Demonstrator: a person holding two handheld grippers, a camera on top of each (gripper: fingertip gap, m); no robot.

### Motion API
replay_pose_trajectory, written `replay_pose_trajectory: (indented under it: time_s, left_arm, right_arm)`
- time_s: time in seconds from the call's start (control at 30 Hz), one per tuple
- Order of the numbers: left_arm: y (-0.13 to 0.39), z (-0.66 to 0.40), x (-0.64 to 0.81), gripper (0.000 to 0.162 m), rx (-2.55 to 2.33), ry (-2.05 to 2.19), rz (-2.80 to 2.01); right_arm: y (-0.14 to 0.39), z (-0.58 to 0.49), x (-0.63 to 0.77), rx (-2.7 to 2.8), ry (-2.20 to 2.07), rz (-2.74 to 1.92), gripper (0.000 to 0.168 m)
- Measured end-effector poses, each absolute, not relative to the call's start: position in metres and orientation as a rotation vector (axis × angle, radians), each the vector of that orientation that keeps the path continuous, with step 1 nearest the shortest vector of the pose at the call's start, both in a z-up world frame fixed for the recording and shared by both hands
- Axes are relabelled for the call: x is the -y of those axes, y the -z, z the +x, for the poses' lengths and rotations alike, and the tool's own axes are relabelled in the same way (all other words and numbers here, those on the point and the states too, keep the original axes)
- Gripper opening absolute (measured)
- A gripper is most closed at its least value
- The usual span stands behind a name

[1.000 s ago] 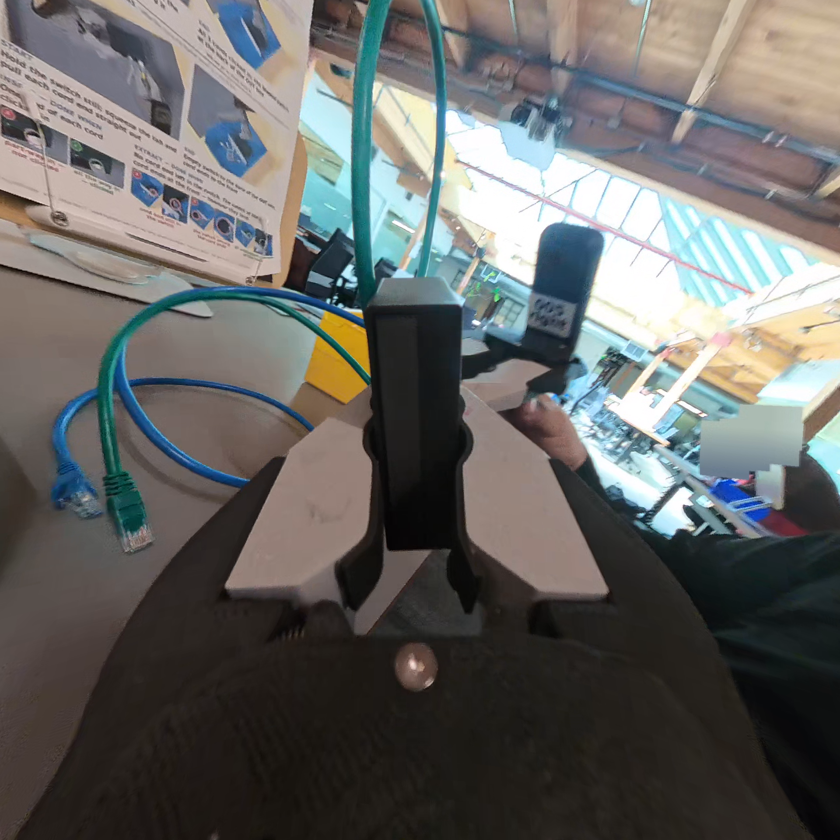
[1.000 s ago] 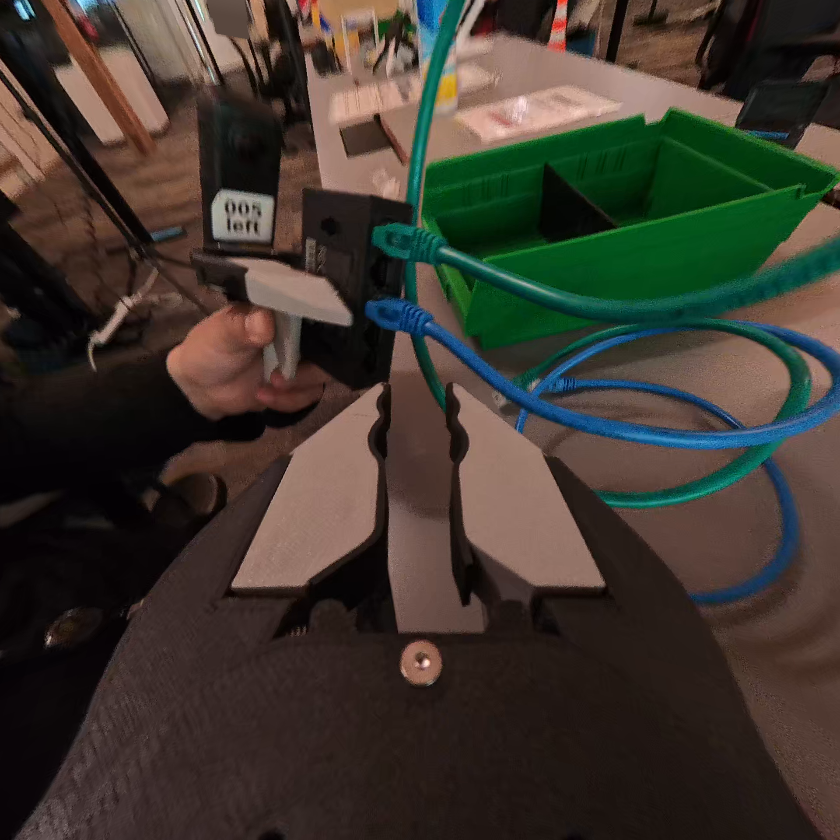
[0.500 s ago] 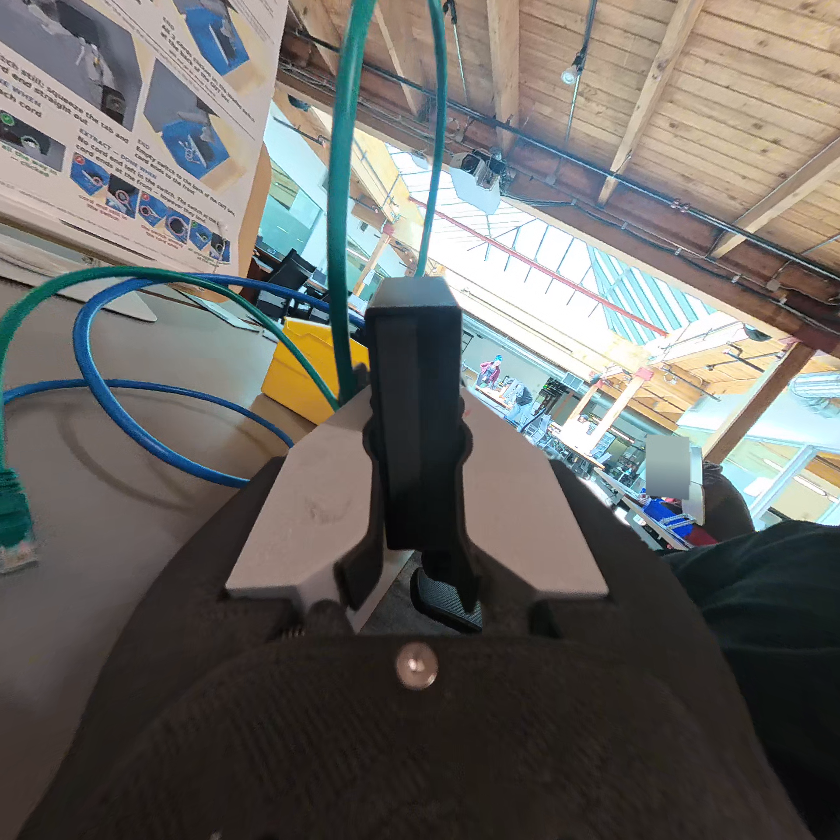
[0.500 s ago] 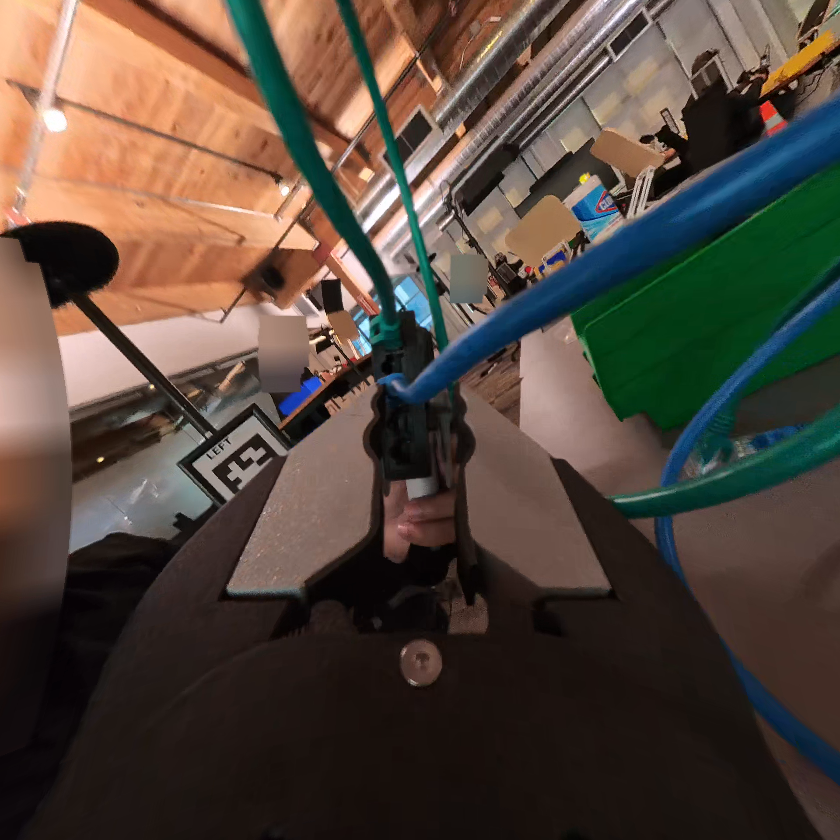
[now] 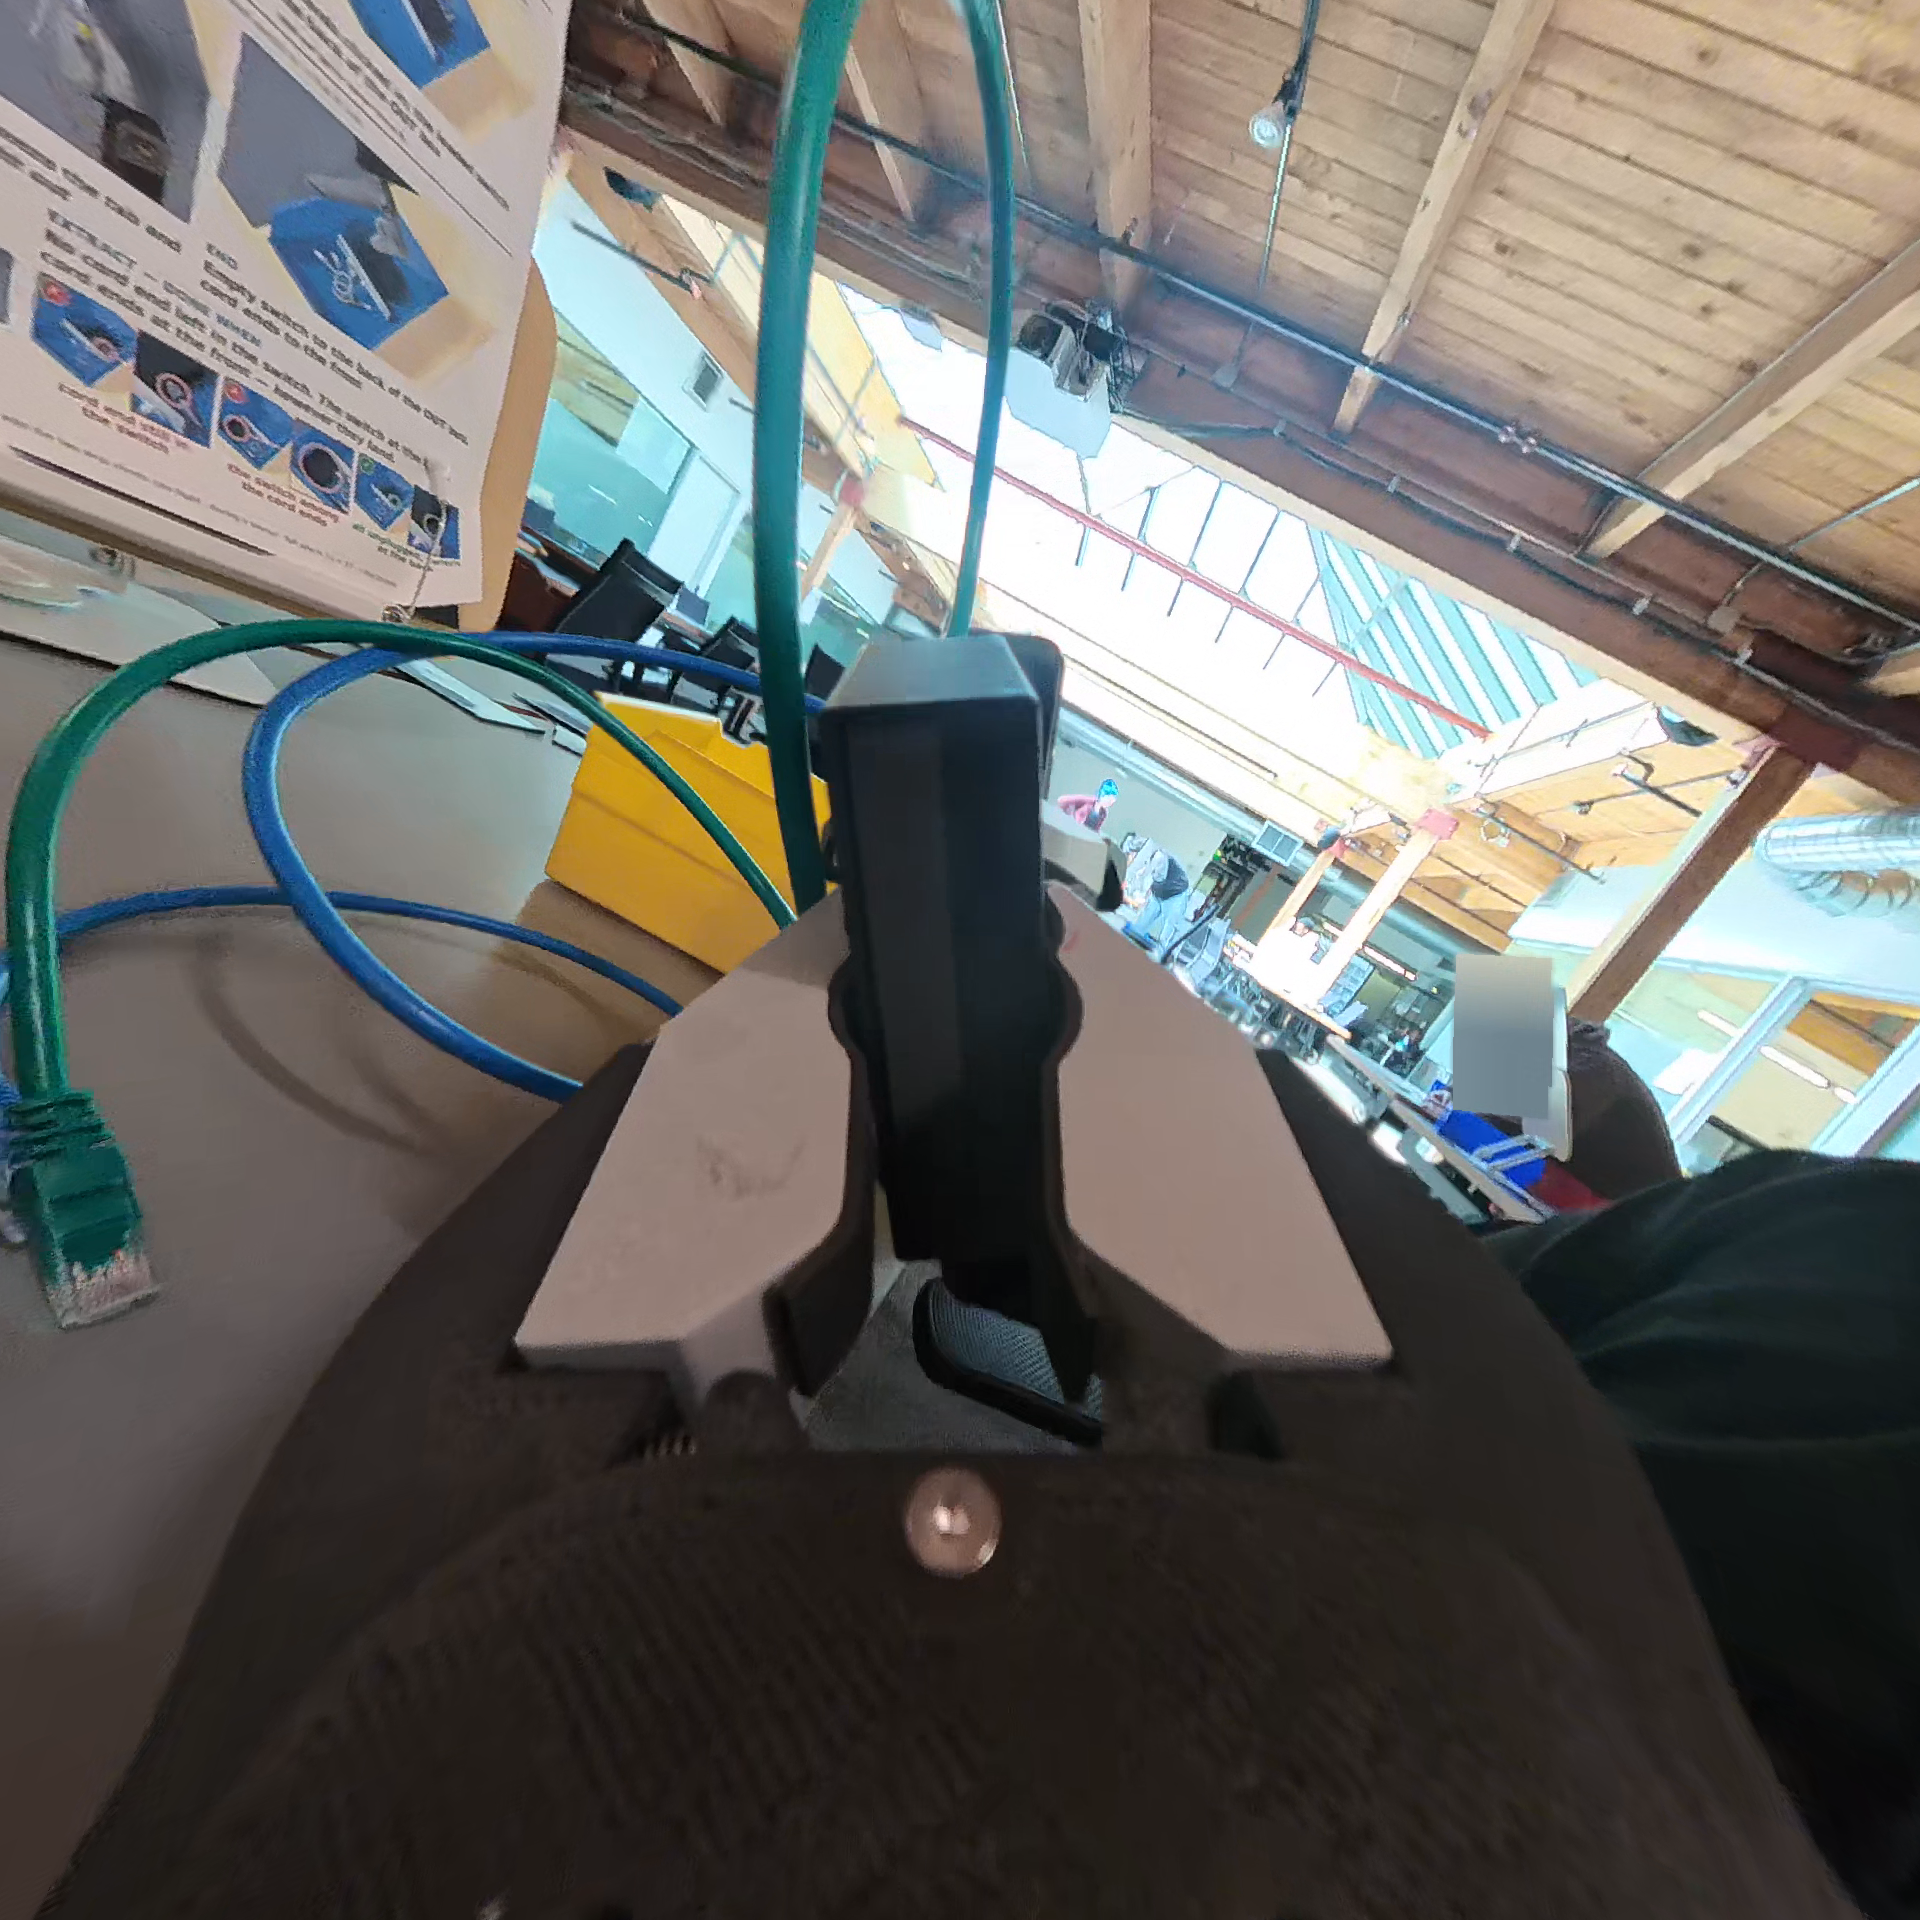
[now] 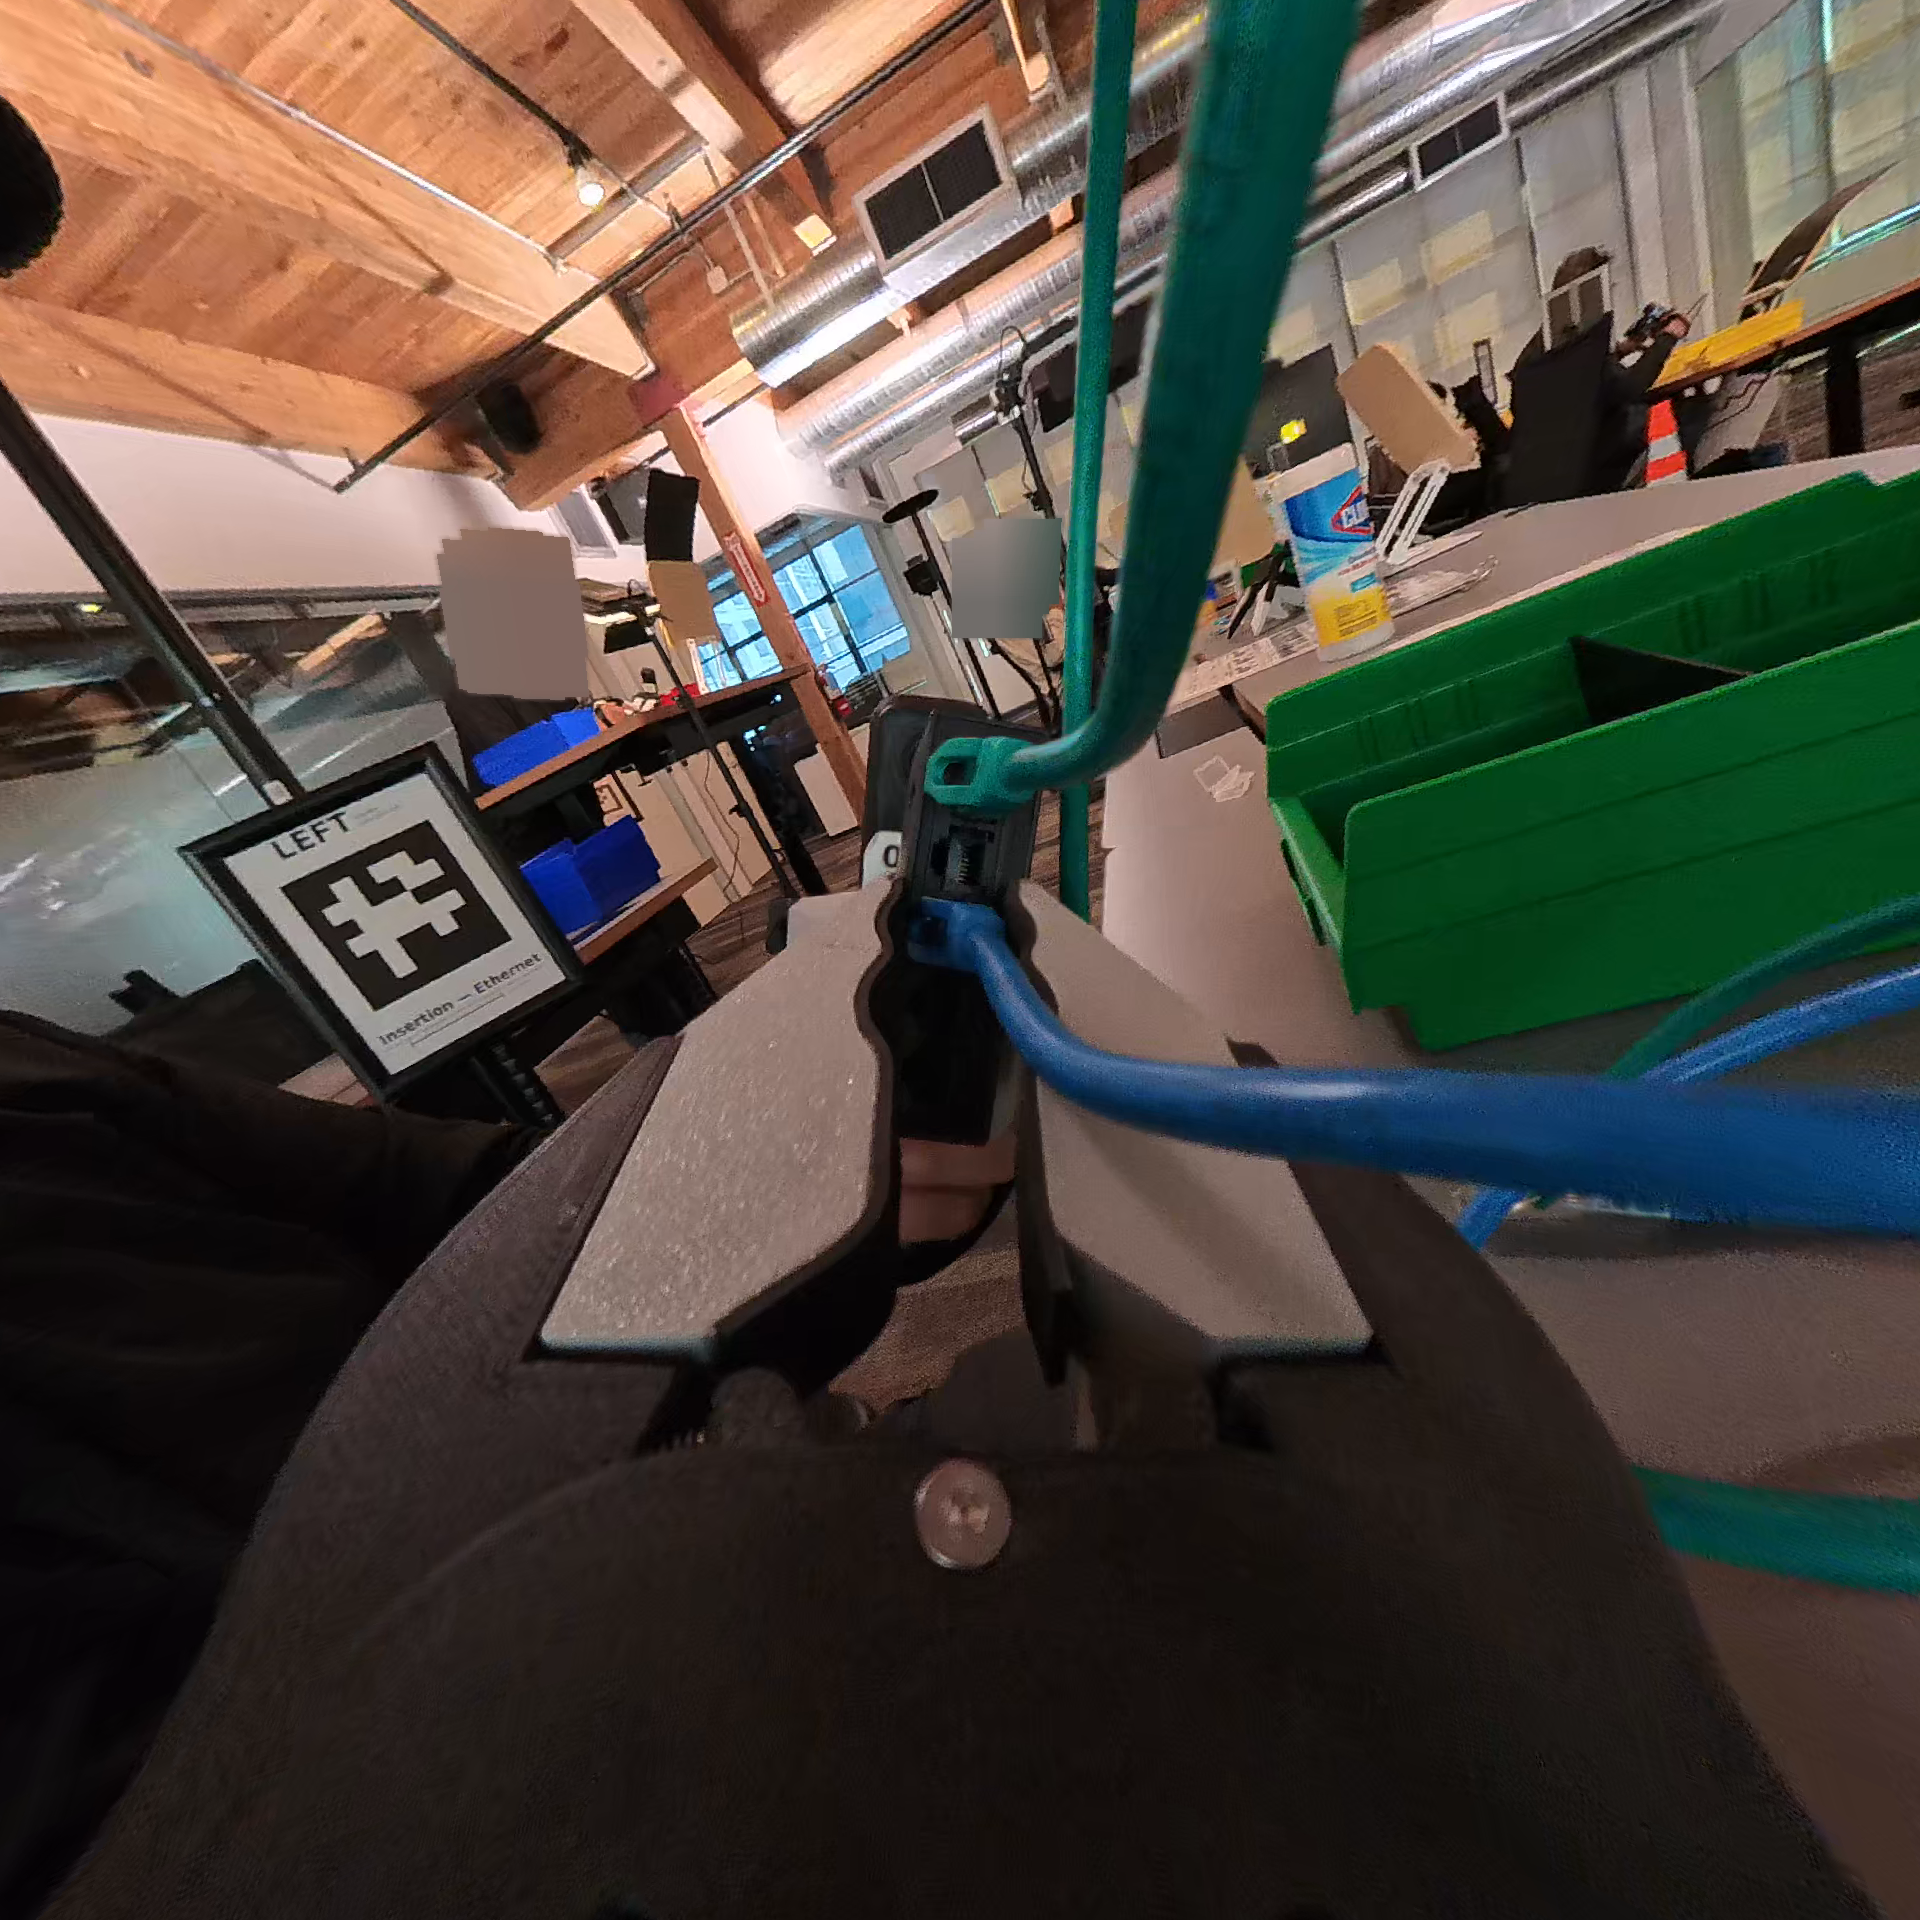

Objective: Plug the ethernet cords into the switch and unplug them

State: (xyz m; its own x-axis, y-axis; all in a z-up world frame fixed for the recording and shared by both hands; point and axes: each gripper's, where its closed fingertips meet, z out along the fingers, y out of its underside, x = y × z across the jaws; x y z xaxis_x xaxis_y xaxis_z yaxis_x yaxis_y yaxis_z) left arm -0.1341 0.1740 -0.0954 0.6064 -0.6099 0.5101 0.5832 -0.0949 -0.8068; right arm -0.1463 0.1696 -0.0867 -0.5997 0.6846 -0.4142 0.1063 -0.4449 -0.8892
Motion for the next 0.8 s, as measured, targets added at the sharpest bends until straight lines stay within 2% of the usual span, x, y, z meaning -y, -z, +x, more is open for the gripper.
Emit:
replay_pose_trajectory:
  time_s: [0.17, 0.43, 0.63, 0.8]
  left_arm:
    - [0.099, -0.122, -0.169, 0.034, -0.163, 0.953, -1.419]
    - [0.092, -0.11, -0.162, 0.028, -0.224, 0.959, -1.408]
    - [0.082, -0.113, -0.16, 0.027, -0.197, 0.907, -1.382]
    - [0.078, -0.11, -0.158, 0.027, -0.204, 0.92, -1.372]
  right_arm:
    - [0.082, -0.138, -0.167, 1.445, -2.089, -1.164, 0.011]
    - [0.072, -0.126, -0.157, 1.55, -2.006, -1.129, 0.011]
    - [0.071, -0.126, -0.159, 1.554, -1.863, -1.115, 0.022]
    - [0.067, -0.122, -0.157, 1.554, -1.879, -1.086, 0.02]
